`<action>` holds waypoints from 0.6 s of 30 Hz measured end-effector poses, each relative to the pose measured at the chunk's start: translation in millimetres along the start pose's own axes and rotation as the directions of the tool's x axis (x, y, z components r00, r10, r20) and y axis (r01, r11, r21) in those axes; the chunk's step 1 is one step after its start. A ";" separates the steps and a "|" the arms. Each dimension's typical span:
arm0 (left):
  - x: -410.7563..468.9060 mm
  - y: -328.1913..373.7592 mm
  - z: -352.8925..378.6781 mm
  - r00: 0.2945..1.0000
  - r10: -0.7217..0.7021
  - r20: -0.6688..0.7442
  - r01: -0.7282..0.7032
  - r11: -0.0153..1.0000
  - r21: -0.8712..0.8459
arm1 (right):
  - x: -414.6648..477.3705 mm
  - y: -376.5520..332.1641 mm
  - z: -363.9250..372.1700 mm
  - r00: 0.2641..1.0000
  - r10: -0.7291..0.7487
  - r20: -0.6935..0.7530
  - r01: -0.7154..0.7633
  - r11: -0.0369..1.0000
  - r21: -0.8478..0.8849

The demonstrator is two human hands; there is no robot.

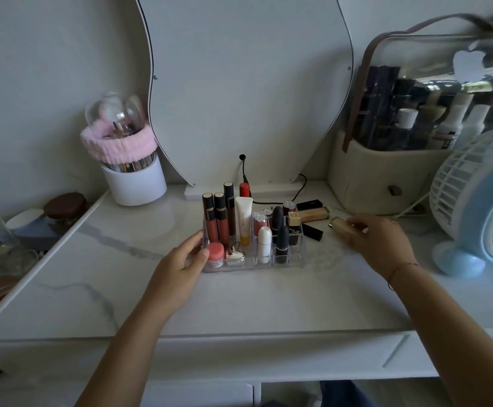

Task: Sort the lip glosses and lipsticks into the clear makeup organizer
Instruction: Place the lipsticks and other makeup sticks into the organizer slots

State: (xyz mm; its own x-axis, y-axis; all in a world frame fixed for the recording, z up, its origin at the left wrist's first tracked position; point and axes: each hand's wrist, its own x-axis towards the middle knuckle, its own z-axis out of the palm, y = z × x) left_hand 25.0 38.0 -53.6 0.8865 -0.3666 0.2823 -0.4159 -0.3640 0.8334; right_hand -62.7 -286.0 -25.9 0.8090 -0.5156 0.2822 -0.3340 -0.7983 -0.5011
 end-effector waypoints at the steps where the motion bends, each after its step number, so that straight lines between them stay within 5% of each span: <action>1: 0.3 -0.3 0.3 1.000 0.000 0.000 0.000 1.000 0.002 | -3.2 -1.9 -1.4 0.999 -0.017 -0.043 0.020 0.997 0.069; 4: 0.9 -2.1 0.6 1.000 -0.003 0.003 0.003 1.000 0.004 | -16.0 -16.8 -7.9 0.995 -0.063 -0.081 0.088 0.932 0.353; 8: 1.5 -4.5 1.4 1.000 0.000 0.002 0.000 1.000 -0.013 | -35.7 -48.0 -9.7 0.985 -0.163 0.047 0.068 0.633 0.771; 12: 0.6 -3.9 0.7 1.000 0.011 -0.002 -0.011 1.000 0.000 | -44.1 -63.0 0.6 0.971 -0.223 0.083 0.033 0.471 0.881; 18: 1.5 -4.8 0.6 1.000 -0.006 0.005 0.006 1.000 -0.003 | -40.7 -60.2 17.6 0.979 -0.198 0.048 0.050 0.460 0.887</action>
State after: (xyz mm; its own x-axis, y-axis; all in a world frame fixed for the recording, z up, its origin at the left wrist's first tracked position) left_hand 28.2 38.7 -57.4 0.8878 -0.3690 0.2749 -0.4101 -0.3637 0.8364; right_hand -67.0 -211.5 -21.6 0.8813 -0.3319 0.3365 0.3155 -0.1171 -0.9417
